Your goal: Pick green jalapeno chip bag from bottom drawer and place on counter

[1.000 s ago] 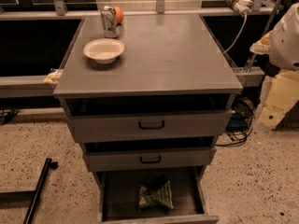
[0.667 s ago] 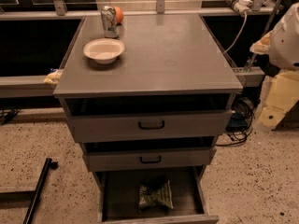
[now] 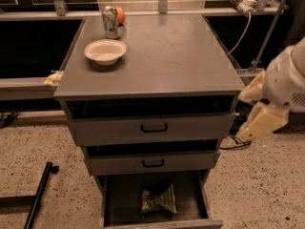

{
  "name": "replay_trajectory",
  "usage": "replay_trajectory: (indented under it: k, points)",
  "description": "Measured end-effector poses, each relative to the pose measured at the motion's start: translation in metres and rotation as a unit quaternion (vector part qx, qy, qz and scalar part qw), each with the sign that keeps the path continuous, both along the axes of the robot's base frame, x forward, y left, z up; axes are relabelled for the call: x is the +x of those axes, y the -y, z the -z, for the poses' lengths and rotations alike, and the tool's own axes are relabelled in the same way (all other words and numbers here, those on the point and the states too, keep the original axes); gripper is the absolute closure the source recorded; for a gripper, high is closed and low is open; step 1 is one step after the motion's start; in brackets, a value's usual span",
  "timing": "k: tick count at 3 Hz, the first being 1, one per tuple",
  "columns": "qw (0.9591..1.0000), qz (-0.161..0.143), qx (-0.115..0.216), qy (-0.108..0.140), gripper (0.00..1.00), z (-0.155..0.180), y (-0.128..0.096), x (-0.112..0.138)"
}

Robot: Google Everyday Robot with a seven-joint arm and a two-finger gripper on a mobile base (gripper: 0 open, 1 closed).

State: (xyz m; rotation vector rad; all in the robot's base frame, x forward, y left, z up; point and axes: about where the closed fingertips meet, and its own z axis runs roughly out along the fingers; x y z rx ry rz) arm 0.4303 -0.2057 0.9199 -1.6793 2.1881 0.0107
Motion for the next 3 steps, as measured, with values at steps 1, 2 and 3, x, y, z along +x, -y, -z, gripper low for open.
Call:
replay_trajectory:
  k: [1,2,3]
  points:
    - [0.998,-0.016,0.058,-0.02,0.65,0.082,-0.018,-0.001]
    - [0.9977,-0.007,0.067,0.008,0.89,0.092,-0.02,0.015]
    - [0.998,-0.009,0.063,0.005,1.0,0.085,-0.019,0.011]
